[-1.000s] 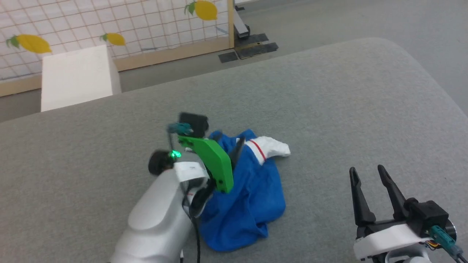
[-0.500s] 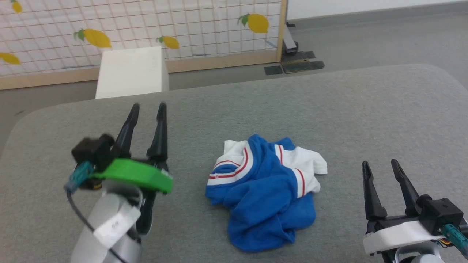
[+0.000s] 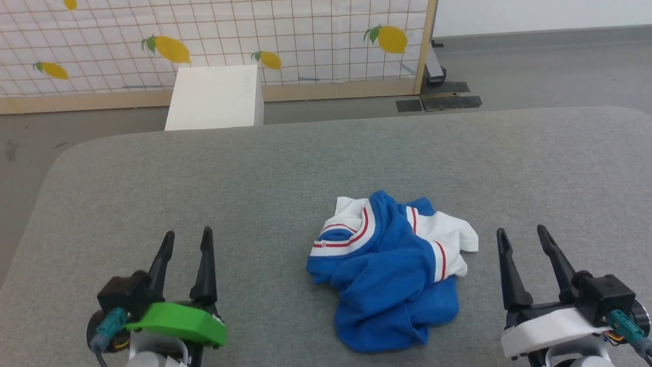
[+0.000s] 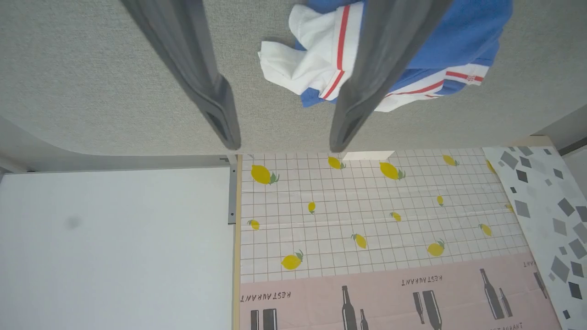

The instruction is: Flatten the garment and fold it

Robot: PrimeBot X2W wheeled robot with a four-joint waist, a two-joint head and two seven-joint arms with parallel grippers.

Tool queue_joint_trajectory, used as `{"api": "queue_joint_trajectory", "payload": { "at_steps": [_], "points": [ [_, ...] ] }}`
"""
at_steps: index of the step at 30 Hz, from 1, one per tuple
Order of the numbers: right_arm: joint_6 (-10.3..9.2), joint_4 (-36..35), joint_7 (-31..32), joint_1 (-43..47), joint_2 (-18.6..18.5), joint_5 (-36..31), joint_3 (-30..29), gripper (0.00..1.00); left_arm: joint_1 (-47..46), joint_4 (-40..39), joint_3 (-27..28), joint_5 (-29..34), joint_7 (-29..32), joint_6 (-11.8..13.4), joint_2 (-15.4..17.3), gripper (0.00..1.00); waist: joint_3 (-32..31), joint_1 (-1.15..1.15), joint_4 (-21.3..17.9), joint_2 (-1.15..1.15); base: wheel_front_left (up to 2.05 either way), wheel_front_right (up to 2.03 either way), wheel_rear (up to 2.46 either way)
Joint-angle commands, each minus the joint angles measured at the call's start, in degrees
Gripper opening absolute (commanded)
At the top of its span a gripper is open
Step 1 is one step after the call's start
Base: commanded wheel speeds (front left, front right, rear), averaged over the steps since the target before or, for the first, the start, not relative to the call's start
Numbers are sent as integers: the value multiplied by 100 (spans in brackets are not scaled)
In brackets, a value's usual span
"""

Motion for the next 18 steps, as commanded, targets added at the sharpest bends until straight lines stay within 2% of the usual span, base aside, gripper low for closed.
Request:
{"api": "queue_joint_trajectory", "payload": {
  "at_steps": [1,7,18],
  "points": [
    [-10,-39,42,85,3,-60,18,100,135,-66,84,76,-20,-29,-66,100,9,0,30,35,0,0,0],
    [-10,-77,125,95,3,-75,17,100,264,-131,236,209,-20,-111,-217,100,36,0,84,35,0,0,0],
    [-10,-24,94,97,3,-5,57,100,220,-67,332,343,-20,-215,-303,100,31,0,30,35,0,0,0]
  ]
}}
